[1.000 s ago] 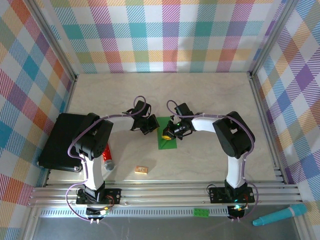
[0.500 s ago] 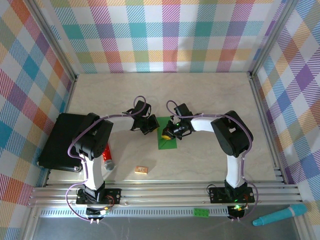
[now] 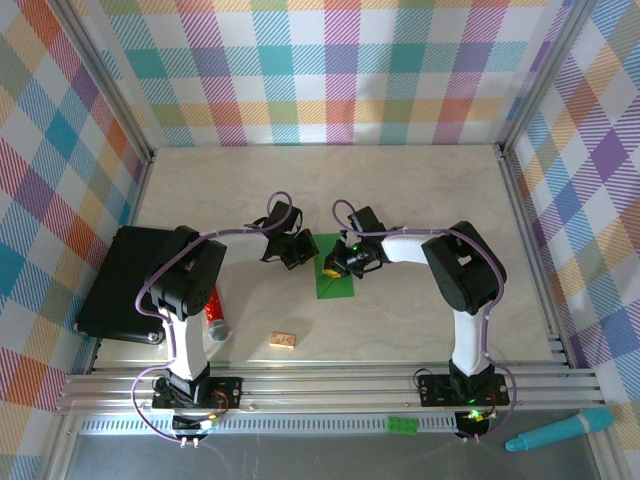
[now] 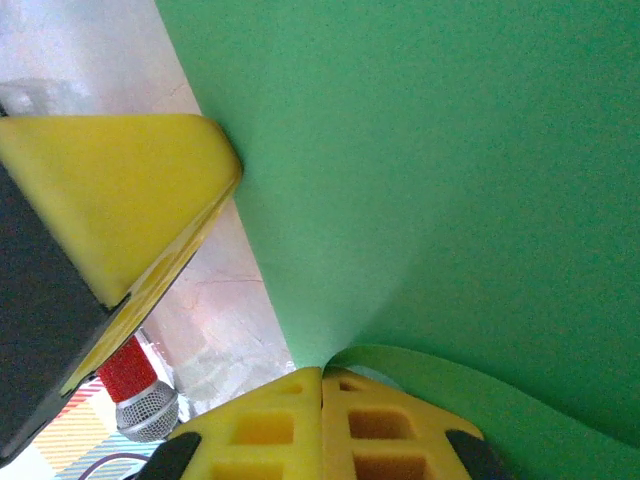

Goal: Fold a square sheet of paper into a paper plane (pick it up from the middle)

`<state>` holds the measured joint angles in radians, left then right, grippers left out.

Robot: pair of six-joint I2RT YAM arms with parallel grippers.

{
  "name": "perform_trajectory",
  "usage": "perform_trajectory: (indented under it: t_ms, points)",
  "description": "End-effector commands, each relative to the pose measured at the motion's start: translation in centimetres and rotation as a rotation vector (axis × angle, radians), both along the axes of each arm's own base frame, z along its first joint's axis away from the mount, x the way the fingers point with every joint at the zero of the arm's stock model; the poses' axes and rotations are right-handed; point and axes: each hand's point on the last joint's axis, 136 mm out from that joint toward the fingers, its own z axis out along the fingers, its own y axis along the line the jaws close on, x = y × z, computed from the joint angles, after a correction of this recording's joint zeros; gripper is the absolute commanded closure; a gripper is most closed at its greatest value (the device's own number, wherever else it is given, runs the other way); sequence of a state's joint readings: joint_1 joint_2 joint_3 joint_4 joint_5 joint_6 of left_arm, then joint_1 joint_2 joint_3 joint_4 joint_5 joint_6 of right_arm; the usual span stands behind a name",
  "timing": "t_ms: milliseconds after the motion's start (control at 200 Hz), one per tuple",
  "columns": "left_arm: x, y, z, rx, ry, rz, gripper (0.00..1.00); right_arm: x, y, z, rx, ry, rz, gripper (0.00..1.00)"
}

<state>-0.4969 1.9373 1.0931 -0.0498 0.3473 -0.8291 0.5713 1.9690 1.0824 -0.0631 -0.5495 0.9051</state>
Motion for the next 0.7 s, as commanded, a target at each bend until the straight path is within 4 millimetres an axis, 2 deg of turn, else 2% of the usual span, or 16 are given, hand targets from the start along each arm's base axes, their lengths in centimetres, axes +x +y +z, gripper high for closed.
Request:
perform_trajectory:
  t_ms: [0, 695]
  points:
    - [-2.85, 1.61, -3.80, 0.109, 0.124, 0.011, 0.96, -0.29, -0.29, -1.15, -0.025, 0.011, -0.005, 0.96]
    - [-2.96, 1.40, -3.78, 0.105, 0.127, 0.004, 0.96, -0.50, -0.22, -1.78, -0.024, 0.017, 0.007, 0.96]
